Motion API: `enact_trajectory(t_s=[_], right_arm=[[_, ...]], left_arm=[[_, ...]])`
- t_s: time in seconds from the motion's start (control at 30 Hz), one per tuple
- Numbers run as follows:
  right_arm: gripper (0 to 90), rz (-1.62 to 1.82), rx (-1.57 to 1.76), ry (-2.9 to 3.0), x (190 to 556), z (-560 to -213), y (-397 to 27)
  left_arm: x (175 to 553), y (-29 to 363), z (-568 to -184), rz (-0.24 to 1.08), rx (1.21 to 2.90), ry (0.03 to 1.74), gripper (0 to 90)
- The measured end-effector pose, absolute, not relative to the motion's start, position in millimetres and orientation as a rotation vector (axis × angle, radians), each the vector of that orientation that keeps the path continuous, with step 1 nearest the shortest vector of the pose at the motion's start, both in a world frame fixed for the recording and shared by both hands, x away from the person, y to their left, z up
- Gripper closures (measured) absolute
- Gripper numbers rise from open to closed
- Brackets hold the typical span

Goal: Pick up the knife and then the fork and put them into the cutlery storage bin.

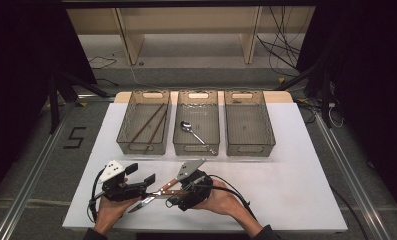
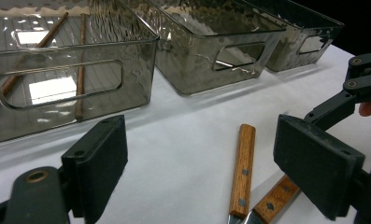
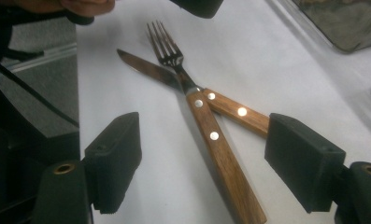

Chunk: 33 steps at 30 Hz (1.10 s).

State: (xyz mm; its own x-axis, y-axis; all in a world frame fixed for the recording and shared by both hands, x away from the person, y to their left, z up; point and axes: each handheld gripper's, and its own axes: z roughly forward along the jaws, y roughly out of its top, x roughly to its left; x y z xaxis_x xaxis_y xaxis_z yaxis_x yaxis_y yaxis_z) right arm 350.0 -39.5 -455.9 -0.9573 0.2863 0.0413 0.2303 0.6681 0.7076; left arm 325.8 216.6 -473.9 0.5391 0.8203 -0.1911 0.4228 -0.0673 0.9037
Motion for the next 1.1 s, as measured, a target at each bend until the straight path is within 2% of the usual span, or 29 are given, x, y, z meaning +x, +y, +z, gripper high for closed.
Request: enact_trajectory(t_s=[1.1], right_arm=[[55.6, 0.997, 0.306, 2.837, 360, -483, -11]], left_arm=[[324, 217, -474, 0.469, 1.688, 1.053, 17.4]])
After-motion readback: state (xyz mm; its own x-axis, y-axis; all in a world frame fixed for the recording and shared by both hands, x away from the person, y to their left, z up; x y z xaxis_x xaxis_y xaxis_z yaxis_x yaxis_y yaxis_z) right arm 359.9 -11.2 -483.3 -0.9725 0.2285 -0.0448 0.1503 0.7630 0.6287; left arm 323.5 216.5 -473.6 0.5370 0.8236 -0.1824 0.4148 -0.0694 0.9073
